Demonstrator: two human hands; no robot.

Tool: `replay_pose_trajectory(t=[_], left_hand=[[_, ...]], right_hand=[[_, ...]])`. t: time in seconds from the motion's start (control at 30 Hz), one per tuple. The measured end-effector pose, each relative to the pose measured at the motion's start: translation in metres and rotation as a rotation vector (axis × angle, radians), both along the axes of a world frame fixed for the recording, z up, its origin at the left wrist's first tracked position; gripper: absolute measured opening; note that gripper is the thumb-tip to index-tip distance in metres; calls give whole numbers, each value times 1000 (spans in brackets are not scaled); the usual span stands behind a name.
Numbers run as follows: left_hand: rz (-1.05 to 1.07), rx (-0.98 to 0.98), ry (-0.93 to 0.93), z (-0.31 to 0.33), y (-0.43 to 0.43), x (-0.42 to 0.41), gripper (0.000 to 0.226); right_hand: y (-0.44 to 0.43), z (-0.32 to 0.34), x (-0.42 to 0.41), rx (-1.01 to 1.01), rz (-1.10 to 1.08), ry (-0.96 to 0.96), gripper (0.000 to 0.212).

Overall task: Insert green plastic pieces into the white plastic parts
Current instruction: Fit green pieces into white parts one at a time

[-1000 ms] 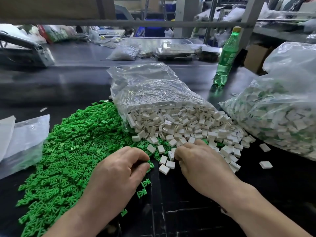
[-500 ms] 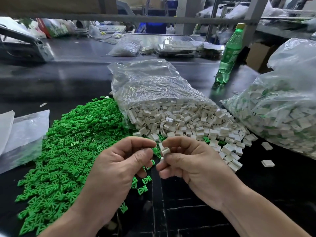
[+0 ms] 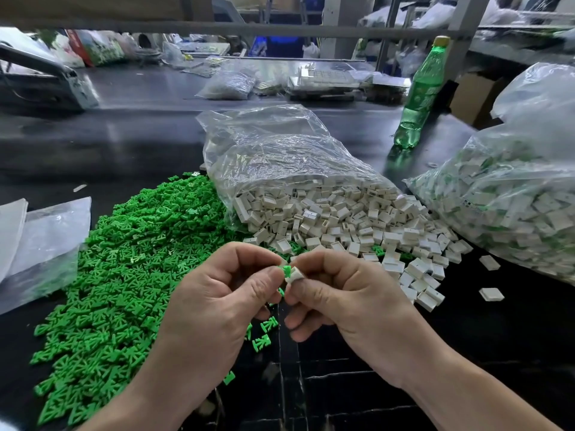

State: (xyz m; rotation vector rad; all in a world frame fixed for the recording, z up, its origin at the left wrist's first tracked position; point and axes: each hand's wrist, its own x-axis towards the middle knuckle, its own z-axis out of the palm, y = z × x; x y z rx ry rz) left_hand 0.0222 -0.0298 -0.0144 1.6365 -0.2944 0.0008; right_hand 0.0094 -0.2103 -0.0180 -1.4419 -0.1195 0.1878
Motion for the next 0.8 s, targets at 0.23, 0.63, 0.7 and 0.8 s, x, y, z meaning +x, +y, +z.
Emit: replay_pose_trajectory(t=[0.23, 0.63, 0.7, 0.8], left_hand=[[-22, 79, -68, -1, 2, 0, 10], [-443, -439, 415, -5, 0, 4, 39], [-510, -528, 491, -4, -1, 4, 36], [-529, -573, 579, -4, 0, 5, 30]], right_hand=[[0, 0, 0, 107, 2, 28, 22], [-2, 1, -3, 93, 187, 81, 32], [-3, 2, -4, 75, 220, 90, 37], [-5, 2, -5, -3, 200, 88, 28]])
